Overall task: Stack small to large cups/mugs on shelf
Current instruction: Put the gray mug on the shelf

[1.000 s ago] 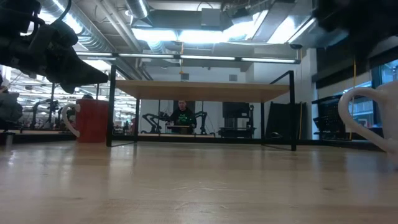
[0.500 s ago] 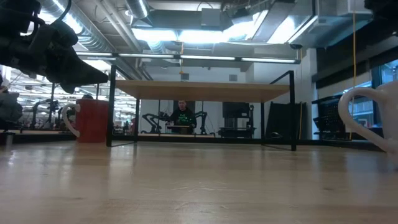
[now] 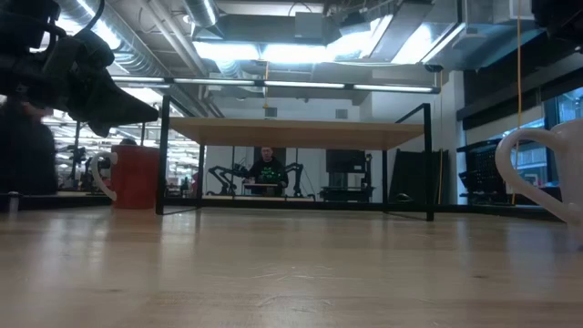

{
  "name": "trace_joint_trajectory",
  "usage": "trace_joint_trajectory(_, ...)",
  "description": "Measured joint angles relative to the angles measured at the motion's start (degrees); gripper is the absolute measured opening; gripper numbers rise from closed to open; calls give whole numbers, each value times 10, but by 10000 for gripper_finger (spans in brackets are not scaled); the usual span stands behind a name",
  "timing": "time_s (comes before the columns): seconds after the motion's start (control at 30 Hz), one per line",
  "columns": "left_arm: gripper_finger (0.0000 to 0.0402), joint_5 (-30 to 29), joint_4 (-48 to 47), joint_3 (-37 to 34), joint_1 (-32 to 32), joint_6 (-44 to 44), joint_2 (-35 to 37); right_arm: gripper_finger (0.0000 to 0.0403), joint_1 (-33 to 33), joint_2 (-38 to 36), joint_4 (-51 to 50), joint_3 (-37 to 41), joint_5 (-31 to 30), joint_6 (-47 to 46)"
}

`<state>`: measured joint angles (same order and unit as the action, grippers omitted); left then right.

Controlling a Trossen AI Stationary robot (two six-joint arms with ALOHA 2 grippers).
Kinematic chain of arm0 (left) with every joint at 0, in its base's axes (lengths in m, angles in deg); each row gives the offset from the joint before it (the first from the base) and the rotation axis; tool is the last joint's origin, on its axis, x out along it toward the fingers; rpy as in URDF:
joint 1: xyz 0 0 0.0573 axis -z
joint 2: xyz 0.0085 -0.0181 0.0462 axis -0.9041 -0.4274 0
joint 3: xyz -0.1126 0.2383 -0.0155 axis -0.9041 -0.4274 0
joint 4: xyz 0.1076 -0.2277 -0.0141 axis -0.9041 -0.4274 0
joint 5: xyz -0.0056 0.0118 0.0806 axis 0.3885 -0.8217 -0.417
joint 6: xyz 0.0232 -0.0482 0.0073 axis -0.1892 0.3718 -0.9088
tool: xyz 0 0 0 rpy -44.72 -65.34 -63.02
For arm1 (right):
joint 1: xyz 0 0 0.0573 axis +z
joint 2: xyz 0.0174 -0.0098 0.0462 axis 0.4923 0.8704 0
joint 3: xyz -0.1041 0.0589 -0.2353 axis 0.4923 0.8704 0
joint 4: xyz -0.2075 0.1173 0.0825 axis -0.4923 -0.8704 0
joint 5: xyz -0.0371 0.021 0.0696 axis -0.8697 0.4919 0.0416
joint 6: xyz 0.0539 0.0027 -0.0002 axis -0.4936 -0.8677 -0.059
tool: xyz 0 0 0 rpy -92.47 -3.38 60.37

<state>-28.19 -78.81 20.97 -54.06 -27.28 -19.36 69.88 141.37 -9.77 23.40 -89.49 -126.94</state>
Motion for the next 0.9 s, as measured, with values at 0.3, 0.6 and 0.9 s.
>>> trace_joint_trajectory(0.3,35,0,0,0,0,0,0,132,0,37,-2,0,15,-5)
trace_joint_trajectory(0.6,35,0,0,0,0,0,0,132,0,41,60,47,30,-9)
trace_joint_trajectory(0.9,35,0,0,0,0,0,0,115,-6,41,51,49,30,20)
